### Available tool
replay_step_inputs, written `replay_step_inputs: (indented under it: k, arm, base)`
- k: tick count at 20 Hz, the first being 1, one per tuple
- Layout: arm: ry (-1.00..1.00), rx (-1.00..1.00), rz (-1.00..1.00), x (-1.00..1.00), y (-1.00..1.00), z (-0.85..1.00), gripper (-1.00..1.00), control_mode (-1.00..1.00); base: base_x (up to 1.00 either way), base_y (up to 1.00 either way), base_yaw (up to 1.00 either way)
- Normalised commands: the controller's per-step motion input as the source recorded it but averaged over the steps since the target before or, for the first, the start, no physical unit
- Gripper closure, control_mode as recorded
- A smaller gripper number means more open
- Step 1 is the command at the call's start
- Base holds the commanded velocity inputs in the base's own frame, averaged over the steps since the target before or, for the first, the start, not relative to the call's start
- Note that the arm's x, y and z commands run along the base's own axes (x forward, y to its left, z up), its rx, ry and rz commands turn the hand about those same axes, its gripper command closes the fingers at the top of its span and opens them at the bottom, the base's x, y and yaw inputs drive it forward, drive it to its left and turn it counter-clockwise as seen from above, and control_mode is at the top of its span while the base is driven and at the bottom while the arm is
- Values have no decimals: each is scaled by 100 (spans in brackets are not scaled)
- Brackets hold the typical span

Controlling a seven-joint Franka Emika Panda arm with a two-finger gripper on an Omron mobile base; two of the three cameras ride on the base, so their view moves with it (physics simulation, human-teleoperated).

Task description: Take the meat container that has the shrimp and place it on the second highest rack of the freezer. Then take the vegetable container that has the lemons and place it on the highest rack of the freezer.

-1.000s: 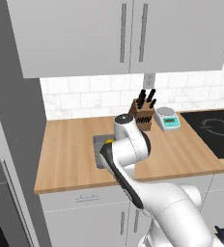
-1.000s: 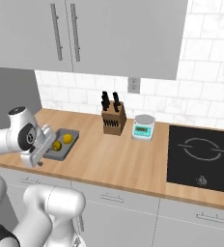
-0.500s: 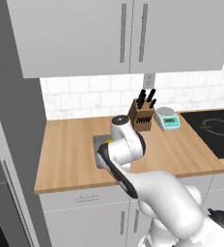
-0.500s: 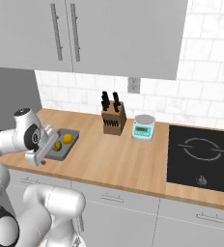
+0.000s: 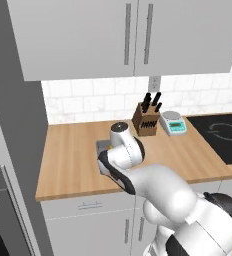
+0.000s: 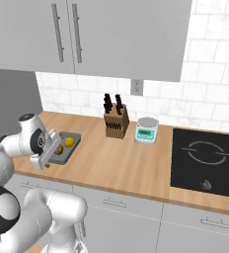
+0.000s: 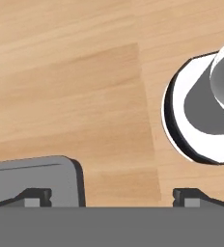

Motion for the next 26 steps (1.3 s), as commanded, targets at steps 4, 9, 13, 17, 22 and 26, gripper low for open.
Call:
replay_step_inputs:
  k: [4,9,13,17,22,26]
  arm:
    - [0,0,0,18,8,-18,-100,-100]
    - [1,0,0,7,2,-21,-100,-100]
    - [2,0,0,11,0,-20,-100,-100]
    - [3,0,0,17,0,-20,-100,-100]
    - [3,0,0,20,4,-17,-100,-100]
    - [2,0,0,16,6,-19,-100,-100]
  base:
    - [0,0,0]
    - [0,0,0]
    - [0,0,0]
    - [0,0,0]
    - [0,0,0]
    - [0,0,0]
